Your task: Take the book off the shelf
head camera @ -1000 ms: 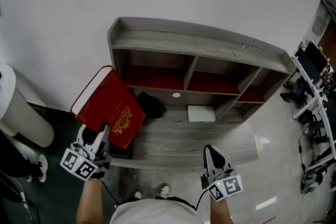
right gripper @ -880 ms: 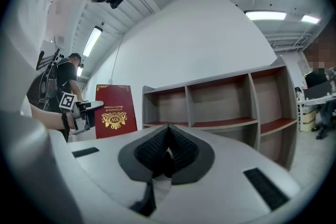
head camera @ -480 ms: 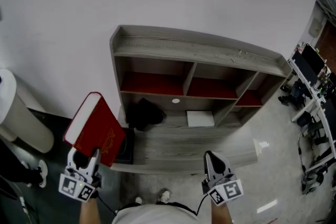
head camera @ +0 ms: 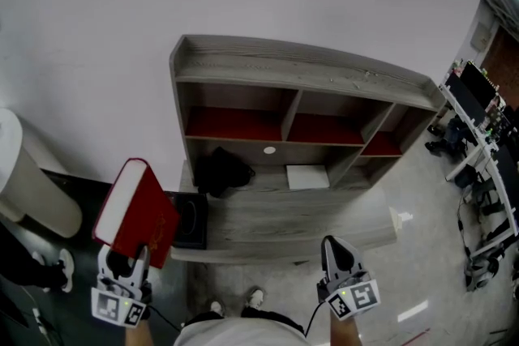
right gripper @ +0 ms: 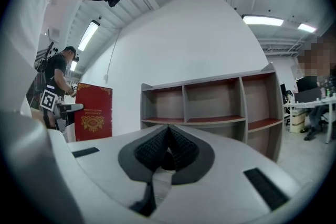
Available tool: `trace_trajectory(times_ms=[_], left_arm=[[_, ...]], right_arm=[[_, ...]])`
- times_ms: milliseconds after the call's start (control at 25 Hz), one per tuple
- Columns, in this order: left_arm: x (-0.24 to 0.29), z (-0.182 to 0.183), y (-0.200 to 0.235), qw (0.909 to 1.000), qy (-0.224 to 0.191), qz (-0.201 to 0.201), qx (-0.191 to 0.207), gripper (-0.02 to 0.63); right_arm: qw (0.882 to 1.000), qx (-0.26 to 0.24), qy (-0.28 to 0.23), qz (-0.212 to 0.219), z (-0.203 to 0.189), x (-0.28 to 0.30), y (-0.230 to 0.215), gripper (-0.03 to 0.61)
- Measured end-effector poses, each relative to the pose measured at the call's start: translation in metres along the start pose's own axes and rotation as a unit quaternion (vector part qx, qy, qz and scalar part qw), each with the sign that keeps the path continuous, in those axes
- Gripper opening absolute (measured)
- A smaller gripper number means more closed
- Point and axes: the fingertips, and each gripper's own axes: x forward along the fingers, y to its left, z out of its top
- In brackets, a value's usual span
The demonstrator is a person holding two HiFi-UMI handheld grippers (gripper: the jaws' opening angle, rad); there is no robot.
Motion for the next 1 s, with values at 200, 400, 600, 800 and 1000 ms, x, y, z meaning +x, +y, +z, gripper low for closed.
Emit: trace_trajectory(times_ms=[200, 400, 600, 800, 1000], left_arm=[[-0.004, -0.003, 0.002, 0.9999, 0.005, -0.006, 0.007, 0.235], [-0.007, -0.005, 0.005, 0.9998, 0.004, -0.02, 0.004, 0.235], [-0.008, -0.004, 0.01, 0.9996, 0.004, -0.028, 0.006, 0.236], [-0.006, -0.001, 0.013, 0.9994, -0.002, -0.036, 0.002, 0.236], [-0.003, 0.003, 0.016, 0.9992, -0.012, -0.038, -0.008, 0.236]], right_arm=[[1.0, 0.001, 0.002, -0.006, -0.005, -0.004, 0.011, 0.023], [1.0, 0.003, 0.003, -0.009, -0.008, -0.006, 0.026, 0.023], [1.0, 0.007, 0.01, -0.018, -0.017, -0.011, 0.035, 0.023], [1.0, -0.001, 0.015, -0.02, -0.018, -0.008, 0.041, 0.023], [0.999, -0.018, 0.018, -0.018, -0.009, -0.004, 0.043, 0.023]])
